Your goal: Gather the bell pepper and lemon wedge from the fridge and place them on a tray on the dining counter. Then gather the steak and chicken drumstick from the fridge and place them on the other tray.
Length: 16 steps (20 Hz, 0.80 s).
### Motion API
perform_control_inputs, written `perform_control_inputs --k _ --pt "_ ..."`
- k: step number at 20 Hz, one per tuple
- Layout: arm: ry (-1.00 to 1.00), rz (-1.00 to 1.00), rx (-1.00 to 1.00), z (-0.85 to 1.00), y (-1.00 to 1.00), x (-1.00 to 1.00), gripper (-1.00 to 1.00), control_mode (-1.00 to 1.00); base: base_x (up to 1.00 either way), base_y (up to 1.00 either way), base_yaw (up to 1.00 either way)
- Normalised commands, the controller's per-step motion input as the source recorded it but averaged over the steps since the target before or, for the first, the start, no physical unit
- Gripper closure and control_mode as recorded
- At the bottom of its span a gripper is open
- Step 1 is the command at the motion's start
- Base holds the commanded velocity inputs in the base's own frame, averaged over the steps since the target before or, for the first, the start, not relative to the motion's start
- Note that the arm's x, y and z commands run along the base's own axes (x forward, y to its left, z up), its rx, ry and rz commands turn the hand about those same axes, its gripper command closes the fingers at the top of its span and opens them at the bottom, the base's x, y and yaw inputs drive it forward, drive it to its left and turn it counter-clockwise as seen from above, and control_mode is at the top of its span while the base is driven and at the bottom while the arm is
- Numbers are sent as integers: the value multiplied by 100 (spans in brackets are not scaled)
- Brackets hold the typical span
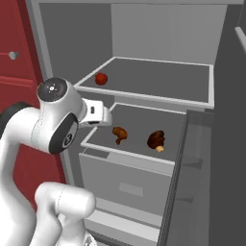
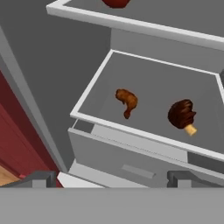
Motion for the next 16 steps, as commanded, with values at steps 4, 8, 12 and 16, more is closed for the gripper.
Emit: perform_control_inputs --k 4,8,12,16 --pt "4 0 0 65 10 15 -100 -100 0 0 0" --pt "2 0 0 44 13 23 -100 -100 0 0 0" --pt "1 0 0 26 13 26 -100 -100 0 0 0" --pt "0 0 1 5 3 35 -100 -100 0 0 0"
